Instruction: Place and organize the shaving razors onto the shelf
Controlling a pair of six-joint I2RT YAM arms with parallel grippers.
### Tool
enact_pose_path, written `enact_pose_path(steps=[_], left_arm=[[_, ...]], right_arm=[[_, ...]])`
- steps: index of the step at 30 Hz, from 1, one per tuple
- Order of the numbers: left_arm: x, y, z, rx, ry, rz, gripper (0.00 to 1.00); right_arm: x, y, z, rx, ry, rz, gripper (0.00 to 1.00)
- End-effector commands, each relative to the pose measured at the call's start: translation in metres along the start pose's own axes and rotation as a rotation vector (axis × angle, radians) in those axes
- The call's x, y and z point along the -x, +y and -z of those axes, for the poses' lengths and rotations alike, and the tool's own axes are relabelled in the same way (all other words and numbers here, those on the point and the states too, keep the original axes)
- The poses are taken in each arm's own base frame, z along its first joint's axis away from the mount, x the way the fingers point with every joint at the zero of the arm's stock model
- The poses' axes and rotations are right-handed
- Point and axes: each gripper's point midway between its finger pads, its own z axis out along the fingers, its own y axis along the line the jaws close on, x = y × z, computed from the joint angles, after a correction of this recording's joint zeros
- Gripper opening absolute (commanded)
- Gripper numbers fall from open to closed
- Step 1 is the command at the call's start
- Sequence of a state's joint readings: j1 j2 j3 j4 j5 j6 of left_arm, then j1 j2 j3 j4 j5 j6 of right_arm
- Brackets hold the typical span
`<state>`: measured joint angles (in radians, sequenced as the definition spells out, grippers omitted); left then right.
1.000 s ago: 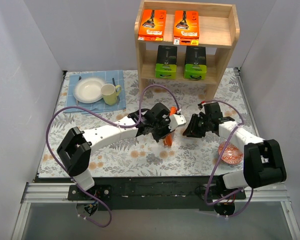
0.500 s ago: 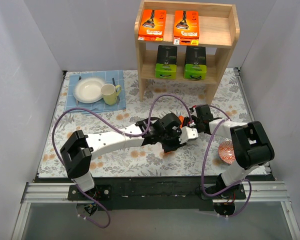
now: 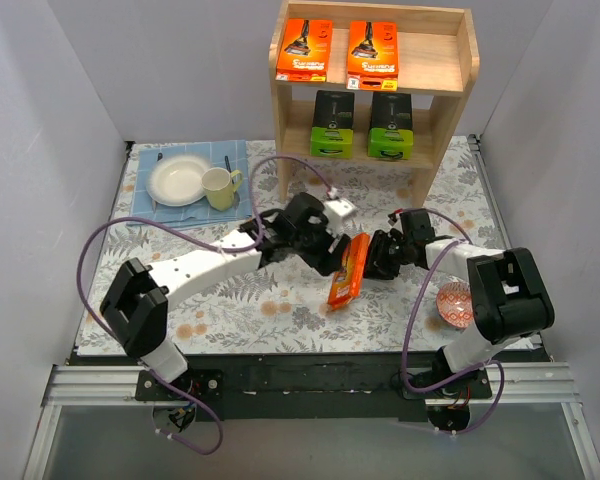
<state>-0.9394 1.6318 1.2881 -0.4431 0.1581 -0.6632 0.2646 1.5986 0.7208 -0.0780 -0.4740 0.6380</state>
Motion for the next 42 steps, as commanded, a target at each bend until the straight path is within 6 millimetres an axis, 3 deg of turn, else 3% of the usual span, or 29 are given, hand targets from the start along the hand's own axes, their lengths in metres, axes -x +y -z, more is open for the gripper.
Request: enact_pose_path(steps=[1,2,3,8,10,11,13,17,27,33,40,42], left_arm=[[-0.004,0.019,0.020,-0.089,-0.047,0.414,0.58],[-0.010,0.028,0.015,-0.114,-0.050,0.483,0.59],[-0.028,0.024,0.008,-0.153,-0.012,0.529,0.59],[-0.046,-0.004,-0.008,-0.386,0.025,0.704,0.60],[-0.065,-0.010,-0.020,-0.425,0.073,0.797,0.60],[-0.062,-0.013,-0.023,-0.465,0.055,0.803,0.60],[-0.075,-0.014,-0.036,-0.475,0.087,0.855,0.59],[-0.066,-0.009,-0.049,-0.489,0.057,0.879,0.59],[-0.072,0.000,-0.067,-0.452,0.071,0.922,0.59],[-0.064,0.004,-0.076,-0.449,0.061,0.926,0.59],[-0.059,0.008,-0.081,-0.438,0.061,0.931,0.59],[-0.059,0.010,-0.080,-0.422,0.056,0.917,0.59]], right_arm=[[0.000,-0.012,0.011,-0.020,-0.028,0.016,0.55],[-0.001,-0.011,0.012,-0.009,-0.029,0.018,0.59],[-0.003,-0.008,0.014,0.020,-0.020,0.017,0.61],[-0.012,0.007,0.019,0.161,-0.004,0.019,0.73],[-0.015,0.017,0.023,0.222,0.004,0.017,0.76],[-0.019,0.018,0.024,0.233,0.007,0.017,0.77],[-0.021,0.019,0.026,0.250,0.013,0.012,0.80],[-0.017,0.022,0.035,0.280,0.000,0.001,0.82],[0.000,0.043,0.061,0.451,-0.024,-0.036,0.97],[-0.009,0.062,0.071,0.535,0.003,0.024,0.99],[-0.009,0.083,0.073,0.422,-0.069,0.281,0.98],[-0.013,0.067,0.068,0.307,-0.075,0.281,0.94]])
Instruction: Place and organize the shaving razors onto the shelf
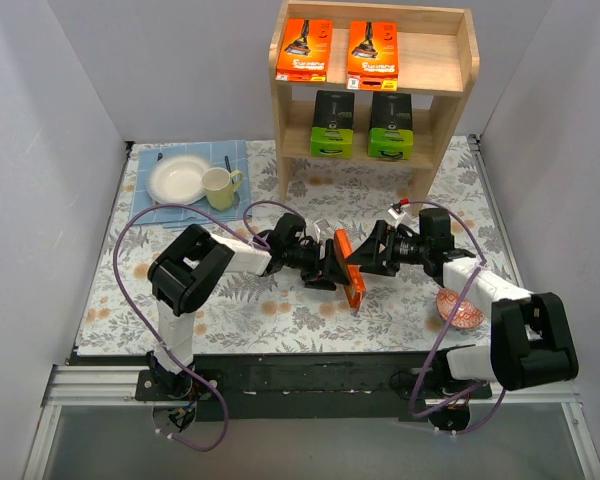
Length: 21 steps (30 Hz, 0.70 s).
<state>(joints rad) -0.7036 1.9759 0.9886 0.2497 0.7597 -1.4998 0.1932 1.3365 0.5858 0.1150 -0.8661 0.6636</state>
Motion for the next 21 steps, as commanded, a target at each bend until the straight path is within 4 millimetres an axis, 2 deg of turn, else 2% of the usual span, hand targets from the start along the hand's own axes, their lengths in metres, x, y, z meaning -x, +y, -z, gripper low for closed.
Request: enact_pose_path(steps=[1,2,6,12,21], left_arm=[[0.010,-0.002,0.002,0.026,-0.029,-0.026,0.59],[0.009,-0.001,0.003,0.034,-0.031,-0.040,0.59],[0.005,0.004,0.010,0.066,-0.045,-0.048,0.59],[0.000,0.010,0.018,0.096,-0.059,-0.061,0.59],[0.007,0.017,0.032,0.135,-0.105,-0.092,0.59]], right_arm=[[0.003,-0.005,0.006,-0.160,-0.029,0.144,0.92],[-0.001,-0.017,0.010,-0.226,-0.022,0.137,0.91],[-0.008,-0.030,0.016,-0.293,-0.015,0.181,0.87],[-0.014,-0.021,0.011,-0.304,0.008,0.262,0.84],[-0.020,-0.017,0.013,-0.410,0.067,0.408,0.79]])
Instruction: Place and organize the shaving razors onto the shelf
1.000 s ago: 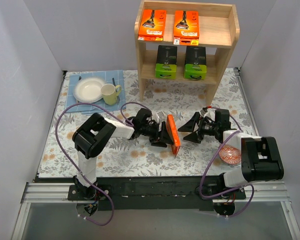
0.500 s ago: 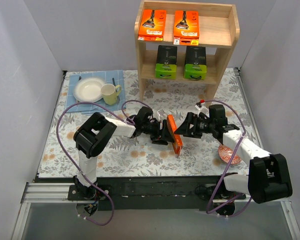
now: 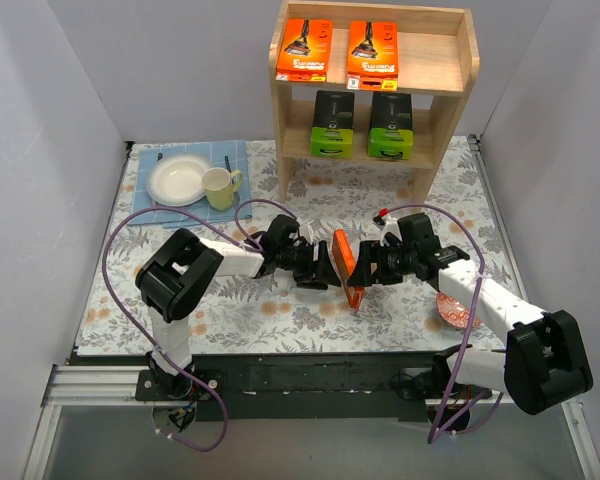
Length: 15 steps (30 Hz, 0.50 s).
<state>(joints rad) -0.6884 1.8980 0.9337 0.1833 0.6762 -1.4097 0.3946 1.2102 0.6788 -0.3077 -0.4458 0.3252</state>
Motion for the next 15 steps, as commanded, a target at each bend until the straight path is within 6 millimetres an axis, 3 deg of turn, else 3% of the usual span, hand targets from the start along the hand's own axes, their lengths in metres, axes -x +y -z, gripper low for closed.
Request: enact_pose_path(steps=[1,7,15], left_arm=[[0.009,0.006,0.017,0.056,-0.058,-0.041,0.59],[0.015,0.011,0.025,0.067,-0.085,-0.041,0.59],[0.025,0.018,0.032,0.074,-0.115,-0.031,0.59]], right_arm=[[0.014,0.002,0.010,-0.056,-0.032,0.097,0.78],[0.021,0.008,0.011,-0.062,-0.033,0.150,0.69],[0.007,0.011,0.007,-0.046,0.026,0.177,0.66]])
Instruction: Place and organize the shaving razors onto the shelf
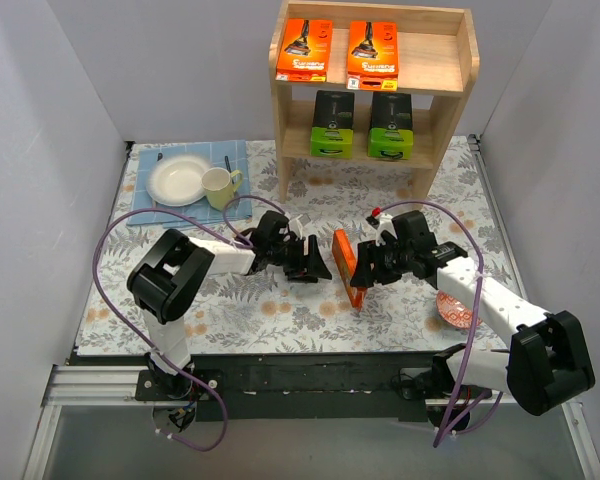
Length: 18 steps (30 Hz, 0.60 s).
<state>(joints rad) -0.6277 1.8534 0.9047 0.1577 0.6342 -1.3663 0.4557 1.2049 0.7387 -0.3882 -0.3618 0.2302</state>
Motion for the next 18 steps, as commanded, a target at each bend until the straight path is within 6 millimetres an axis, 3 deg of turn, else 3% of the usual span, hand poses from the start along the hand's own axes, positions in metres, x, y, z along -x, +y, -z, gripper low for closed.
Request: enact_pose_path(steps=[1,13,18], left_arm=[[0.009,0.001,0.012,0.021,-0.046,-0.025,0.59],[0.013,0.009,0.019,0.033,-0.068,-0.014,0.59],[0.013,0.012,0.022,0.044,-0.066,-0.026,0.59]], right_arm=[[0.005,0.007,0.004,0.010,0.006,0.051,0.66],[0.004,0.006,-0.001,-0.037,0.043,0.129,0.60],[0.008,0.009,0.005,-0.037,0.059,0.164,0.41]])
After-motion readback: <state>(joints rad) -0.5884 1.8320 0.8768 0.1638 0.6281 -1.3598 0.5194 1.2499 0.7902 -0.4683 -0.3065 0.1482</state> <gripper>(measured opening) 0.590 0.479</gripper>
